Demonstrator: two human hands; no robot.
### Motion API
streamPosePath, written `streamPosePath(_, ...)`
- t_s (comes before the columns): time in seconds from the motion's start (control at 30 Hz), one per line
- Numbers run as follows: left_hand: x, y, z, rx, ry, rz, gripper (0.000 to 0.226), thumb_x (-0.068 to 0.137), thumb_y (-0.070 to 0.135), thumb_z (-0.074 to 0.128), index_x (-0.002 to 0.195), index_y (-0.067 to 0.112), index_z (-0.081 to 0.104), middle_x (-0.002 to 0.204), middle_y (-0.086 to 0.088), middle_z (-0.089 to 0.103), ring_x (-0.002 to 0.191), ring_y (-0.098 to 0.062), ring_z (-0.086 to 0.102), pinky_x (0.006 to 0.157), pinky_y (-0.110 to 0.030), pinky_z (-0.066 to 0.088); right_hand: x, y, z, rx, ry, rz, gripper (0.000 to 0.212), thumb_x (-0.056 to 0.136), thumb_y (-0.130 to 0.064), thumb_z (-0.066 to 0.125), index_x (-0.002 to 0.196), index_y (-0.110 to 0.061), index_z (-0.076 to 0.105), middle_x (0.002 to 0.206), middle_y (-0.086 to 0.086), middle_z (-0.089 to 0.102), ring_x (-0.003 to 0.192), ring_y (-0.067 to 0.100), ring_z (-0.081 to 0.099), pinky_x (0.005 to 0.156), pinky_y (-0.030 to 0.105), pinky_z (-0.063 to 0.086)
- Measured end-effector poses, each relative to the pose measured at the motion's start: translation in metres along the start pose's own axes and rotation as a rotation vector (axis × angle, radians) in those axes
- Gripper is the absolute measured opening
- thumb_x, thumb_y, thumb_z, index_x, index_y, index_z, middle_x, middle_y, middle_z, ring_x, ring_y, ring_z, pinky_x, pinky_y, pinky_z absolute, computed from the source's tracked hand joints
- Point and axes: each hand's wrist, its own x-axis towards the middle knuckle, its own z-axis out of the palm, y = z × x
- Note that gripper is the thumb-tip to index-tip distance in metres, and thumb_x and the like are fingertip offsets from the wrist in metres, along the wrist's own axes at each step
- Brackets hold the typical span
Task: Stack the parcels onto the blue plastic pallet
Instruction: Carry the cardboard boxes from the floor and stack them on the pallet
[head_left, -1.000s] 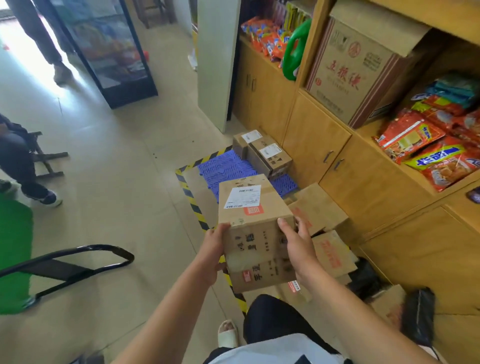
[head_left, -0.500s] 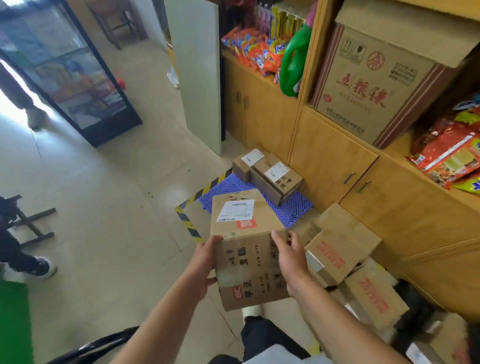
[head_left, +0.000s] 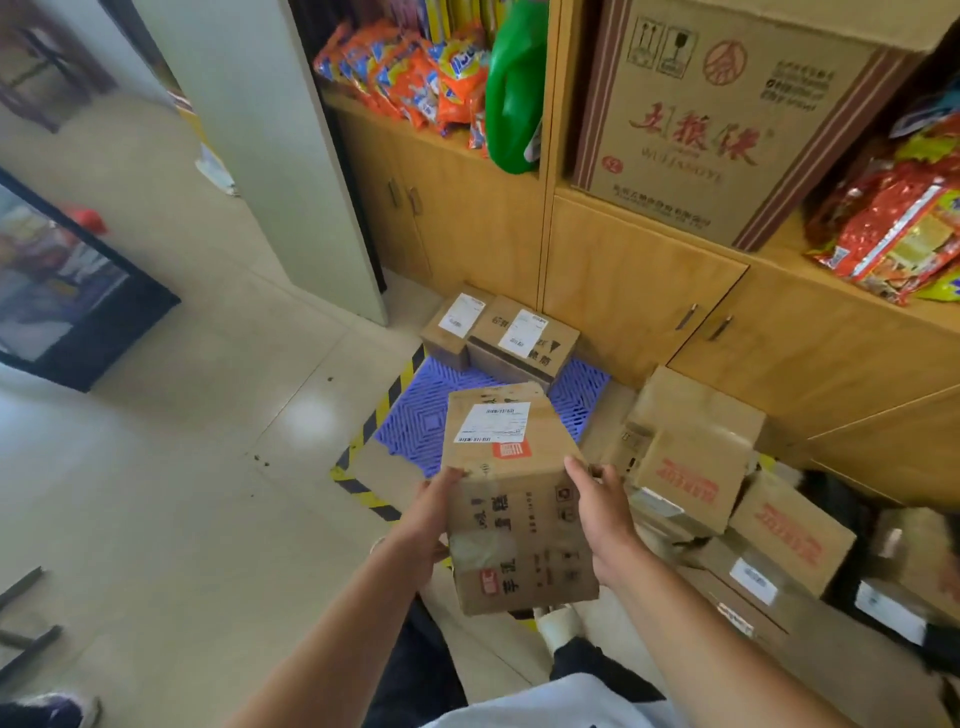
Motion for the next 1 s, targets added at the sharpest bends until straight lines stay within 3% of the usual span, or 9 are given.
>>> streamPosePath(0.13, 0.052, 0.024, -0.036, 0.113, -0.095, -0.038, 0.042, 0.087, 0.052, 0.056, 0.121, 0.028, 0.053, 0.105, -0.002, 0.07, 0.099, -0.022, 0.065, 0.087, -0.045, 0.054, 0.017, 0.01, 0.047, 0.099, 0.113, 0.098, 0.03, 0.091, -0.05, 0.061, 0.101, -0.024, 0.051, 0.106, 0.007, 0.065, 0.098, 0.028, 0.065, 0.089, 0.051, 0.053)
streamPosePath(0.2, 0.083, 0.035, -0.058, 0.197, -0.156, -0.087, 0.045, 0.084, 0.057, 0.058, 0.12, 0.031, 0.051, 0.109, -0.002, 0.069, 0.102, -0.023, 0.064, 0.089, -0.053, 0.052, 0.023, 0.018, 0.077, 0.119, 0.188, 0.133, 0.024, 0.094, -0.044, 0.059, 0.102, -0.023, 0.05, 0.107, 0.007, 0.063, 0.095, 0.025, 0.062, 0.078, 0.041, 0.052)
streamPosePath(0.33, 0.141, 0.052, -0.095, 0.271, -0.258, -0.143, 0.038, 0.093, 0.048, 0.057, 0.116, 0.019, 0.051, 0.106, -0.005, 0.067, 0.095, -0.021, 0.063, 0.073, -0.045, 0.054, 0.047, 0.038, 0.136, 0.111, 0.302, 0.194, 0.023, 0.098, -0.035, 0.053, 0.108, -0.015, 0.048, 0.104, 0.01, 0.061, 0.086, 0.021, 0.058, 0.061, 0.032, 0.042)
streamPosePath(0.43, 0.192, 0.055, -0.118, 0.353, -0.279, -0.171, 0.038, 0.091, 0.049, 0.058, 0.114, 0.019, 0.051, 0.108, -0.005, 0.066, 0.099, -0.021, 0.062, 0.086, -0.053, 0.053, 0.082, 0.056, 0.17, 0.086, 0.308, 0.239, 0.02, 0.1, -0.033, 0.05, 0.112, -0.018, 0.054, 0.106, 0.007, 0.063, 0.089, 0.021, 0.06, 0.061, 0.03, 0.041)
streamPosePath(0.53, 0.247, 0.05, -0.131, 0.378, -0.274, -0.193, 0.038, 0.09, 0.047, 0.058, 0.117, 0.021, 0.049, 0.114, -0.006, 0.063, 0.101, -0.019, 0.059, 0.075, -0.046, 0.053, 0.129, 0.077, 0.201, 0.068, 0.276, 0.298, 0.029, 0.098, -0.035, 0.049, 0.122, -0.022, 0.059, 0.119, 0.004, 0.065, 0.105, 0.024, 0.061, 0.08, 0.035, 0.049)
streamPosePath(0.63, 0.303, 0.036, -0.131, 0.366, -0.24, -0.195, 0.036, 0.091, 0.043, 0.058, 0.116, 0.02, 0.049, 0.111, -0.005, 0.062, 0.099, -0.019, 0.06, 0.077, -0.044, 0.054, 0.188, 0.105, 0.222, 0.051, 0.254, 0.331, 0.039, 0.091, -0.043, 0.051, 0.126, -0.028, 0.062, 0.129, -0.001, 0.064, 0.116, 0.025, 0.059, 0.102, 0.043, 0.046)
streamPosePath(0.73, 0.364, 0.012, -0.12, 0.308, -0.228, -0.161, 0.034, 0.09, 0.046, 0.056, 0.113, 0.022, 0.049, 0.112, -0.005, 0.065, 0.104, -0.023, 0.062, 0.084, -0.047, 0.054, 0.255, 0.129, 0.231, 0.043, 0.241, 0.292, 0.026, 0.093, -0.038, 0.052, 0.113, -0.03, 0.067, 0.121, -0.002, 0.068, 0.111, 0.022, 0.062, 0.089, 0.037, 0.048)
streamPosePath(0.83, 0.414, -0.016, -0.099, 0.209, -0.202, -0.096, 0.023, 0.094, 0.039, 0.055, 0.111, 0.025, 0.049, 0.107, 0.0, 0.064, 0.097, -0.014, 0.06, 0.092, -0.048, 0.049, 0.319, 0.149, 0.232, 0.024, 0.227, 0.171, 0.017, 0.097, -0.027, 0.052, 0.092, -0.029, 0.069, 0.105, -0.013, 0.068, 0.099, 0.013, 0.062, 0.09, 0.036, 0.047)
streamPosePath(1.0, 0.484, -0.061, -0.058, 0.209, -0.202, 0.004, 0.029, 0.091, 0.036, 0.058, 0.111, 0.02, 0.044, 0.111, 0.003, 0.059, 0.099, -0.012, 0.059, 0.089, -0.041, 0.049, 0.411, 0.177, 0.217, -0.008, 0.243, 0.004, 0.018, 0.095, -0.025, 0.052, 0.095, -0.029, 0.069, 0.111, -0.007, 0.068, 0.098, 0.013, 0.06, 0.077, 0.028, 0.043)
